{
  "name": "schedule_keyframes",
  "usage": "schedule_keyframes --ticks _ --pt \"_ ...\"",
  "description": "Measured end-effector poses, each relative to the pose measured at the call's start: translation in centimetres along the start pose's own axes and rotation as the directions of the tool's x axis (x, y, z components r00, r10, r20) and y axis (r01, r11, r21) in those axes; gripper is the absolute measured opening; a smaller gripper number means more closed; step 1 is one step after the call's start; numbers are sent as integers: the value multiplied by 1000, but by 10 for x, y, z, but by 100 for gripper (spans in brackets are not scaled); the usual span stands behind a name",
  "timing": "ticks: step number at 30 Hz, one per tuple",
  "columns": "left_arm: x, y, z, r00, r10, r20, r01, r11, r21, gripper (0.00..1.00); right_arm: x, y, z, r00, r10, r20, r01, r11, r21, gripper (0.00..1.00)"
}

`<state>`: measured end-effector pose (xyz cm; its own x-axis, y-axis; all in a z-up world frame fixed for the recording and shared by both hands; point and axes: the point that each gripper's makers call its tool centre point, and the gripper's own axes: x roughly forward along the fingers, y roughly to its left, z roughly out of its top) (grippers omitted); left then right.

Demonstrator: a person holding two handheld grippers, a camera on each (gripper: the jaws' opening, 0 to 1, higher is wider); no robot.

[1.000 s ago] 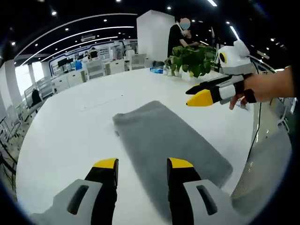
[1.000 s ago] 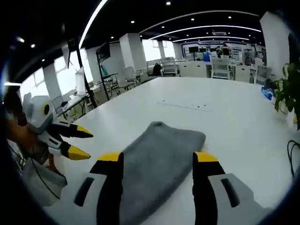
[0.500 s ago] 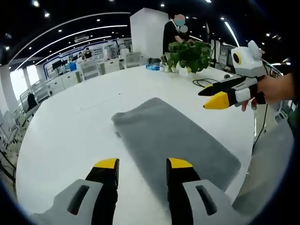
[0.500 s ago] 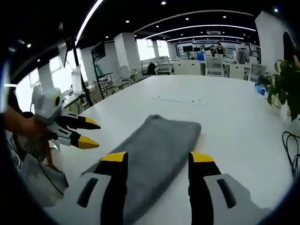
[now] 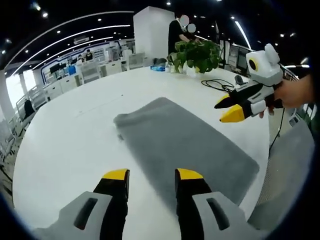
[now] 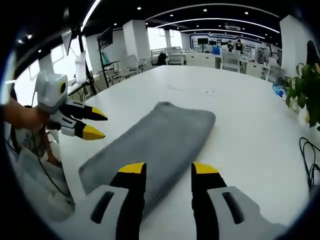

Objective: Fold the towel on the table until its edges align and the towel forms a compact rectangular stack.

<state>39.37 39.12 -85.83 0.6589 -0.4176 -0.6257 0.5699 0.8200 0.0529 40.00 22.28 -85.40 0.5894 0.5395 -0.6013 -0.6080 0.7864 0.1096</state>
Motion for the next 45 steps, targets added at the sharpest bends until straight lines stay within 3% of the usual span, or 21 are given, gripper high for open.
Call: schedule_keyframes --ticks 7,14,22,29,31,33,36,38,45 --pt "9 -11 -12 998 -41 -43 42 999 12 31 8 3 -24 998 -9 -64 9 1000 0 27" --pt "18 -10 -20 996 -53 -75 58 997 59 31 11 3 -31 996 -23 -85 24 1000 9 25" --pt "26 -13 -26 993 -78 -91 83 995 46 25 16 -2 -45 989 -40 -139 41 999 6 19" --pt "34 -20 -36 988 -91 -121 97 994 42 21 18 -3 -53 983 -37 -181 28 998 -51 17" --pt "34 -20 -37 988 -96 -121 98 995 17 20 20 -4 -54 979 -35 -199 17 996 -91 17" --pt "34 -23 -39 988 -108 -114 101 993 -64 18 22 -4 -56 974 -28 -226 -8 988 -157 13" --pt "33 -29 -40 988 -108 -108 101 993 -62 15 25 -5 -55 970 -41 -241 -14 975 -222 10" --pt "35 -33 -38 989 -106 -102 104 994 -22 14 26 -9 -55 971 -41 -235 -10 977 -212 9" --pt "44 -35 -32 988 -106 -115 105 994 -15 14 24 -20 -55 976 -22 -216 -10 989 -148 9"
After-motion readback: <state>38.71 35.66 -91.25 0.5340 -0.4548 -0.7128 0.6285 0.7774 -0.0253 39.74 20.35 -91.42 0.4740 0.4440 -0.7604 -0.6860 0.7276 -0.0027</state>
